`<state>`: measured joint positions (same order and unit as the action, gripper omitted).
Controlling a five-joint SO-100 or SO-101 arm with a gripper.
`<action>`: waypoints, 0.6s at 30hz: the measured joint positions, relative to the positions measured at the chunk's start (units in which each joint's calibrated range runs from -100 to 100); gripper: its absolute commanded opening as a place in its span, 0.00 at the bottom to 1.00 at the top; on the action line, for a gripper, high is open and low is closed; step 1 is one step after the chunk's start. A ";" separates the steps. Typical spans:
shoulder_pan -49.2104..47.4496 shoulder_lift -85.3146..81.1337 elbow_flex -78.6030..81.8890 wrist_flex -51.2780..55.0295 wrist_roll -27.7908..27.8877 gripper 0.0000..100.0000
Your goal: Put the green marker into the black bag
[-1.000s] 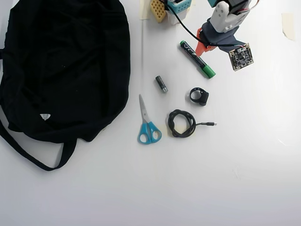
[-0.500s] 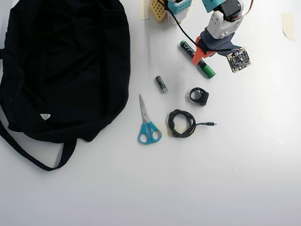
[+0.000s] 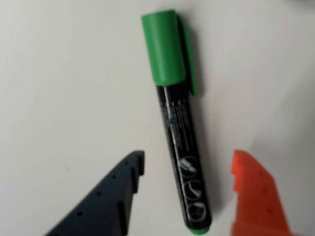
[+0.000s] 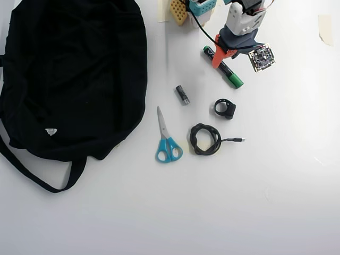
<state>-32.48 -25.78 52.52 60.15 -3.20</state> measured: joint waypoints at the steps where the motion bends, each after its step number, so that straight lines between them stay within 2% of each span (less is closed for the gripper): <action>1: -0.22 -0.17 0.08 -0.60 -0.05 0.23; 18: -2.72 -0.17 6.45 -8.50 -0.63 0.23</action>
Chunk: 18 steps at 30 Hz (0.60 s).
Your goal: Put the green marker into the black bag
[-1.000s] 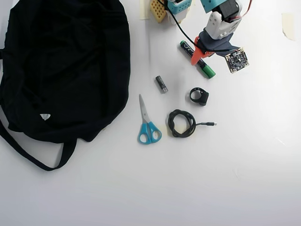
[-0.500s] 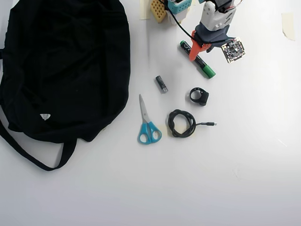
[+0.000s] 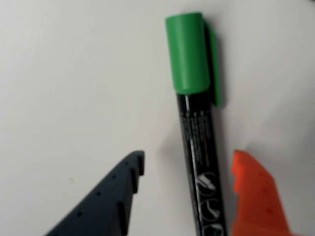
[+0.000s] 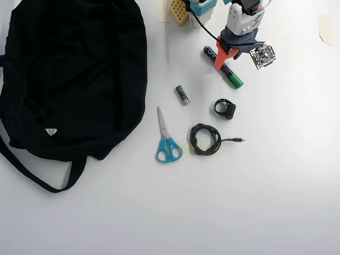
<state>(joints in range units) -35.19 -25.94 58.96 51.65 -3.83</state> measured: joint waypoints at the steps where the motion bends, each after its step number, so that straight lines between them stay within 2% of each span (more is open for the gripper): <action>1: 0.07 0.00 0.31 -0.34 0.00 0.23; 18: 0.07 4.57 1.10 -3.18 -0.05 0.23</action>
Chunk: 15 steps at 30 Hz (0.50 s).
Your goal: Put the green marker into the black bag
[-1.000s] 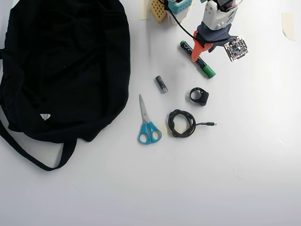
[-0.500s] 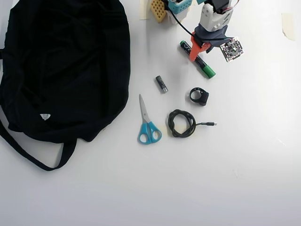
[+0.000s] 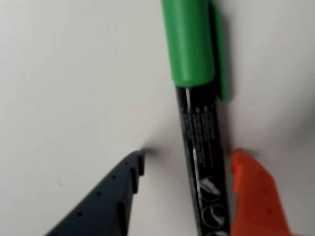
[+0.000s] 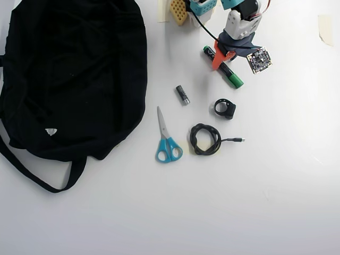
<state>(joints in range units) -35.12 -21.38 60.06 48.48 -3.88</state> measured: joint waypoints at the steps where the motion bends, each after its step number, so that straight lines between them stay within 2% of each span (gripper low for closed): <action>1: 0.00 0.08 0.00 -0.26 0.00 0.23; 7: 0.07 0.17 0.00 -0.43 0.00 0.21; 11: 0.59 0.17 0.00 -0.43 0.00 0.12; 15: 1.25 0.17 0.00 -0.43 0.00 0.06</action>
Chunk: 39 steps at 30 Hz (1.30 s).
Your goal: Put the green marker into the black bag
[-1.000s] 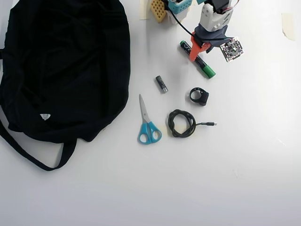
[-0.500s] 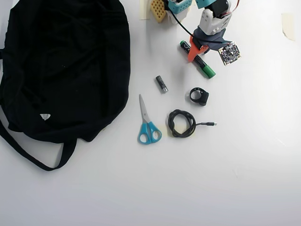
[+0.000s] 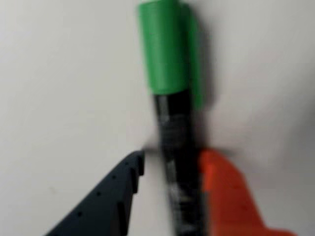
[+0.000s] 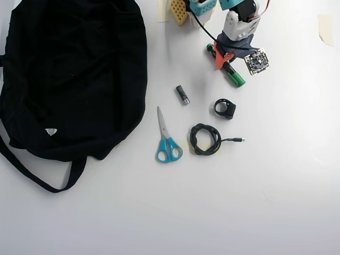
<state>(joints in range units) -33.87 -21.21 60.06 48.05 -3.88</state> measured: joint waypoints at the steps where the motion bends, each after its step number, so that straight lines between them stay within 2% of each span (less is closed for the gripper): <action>1: -0.15 0.00 0.00 0.00 0.00 0.06; 5: -0.15 0.00 0.08 0.00 -0.20 0.02; 28: 0.00 0.00 -4.40 0.52 -0.05 0.02; 35: 0.22 0.08 -15.49 11.76 -0.05 0.02; 39: 3.01 0.00 -25.79 21.73 -0.10 0.02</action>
<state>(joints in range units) -30.86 -21.21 34.28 69.77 -3.98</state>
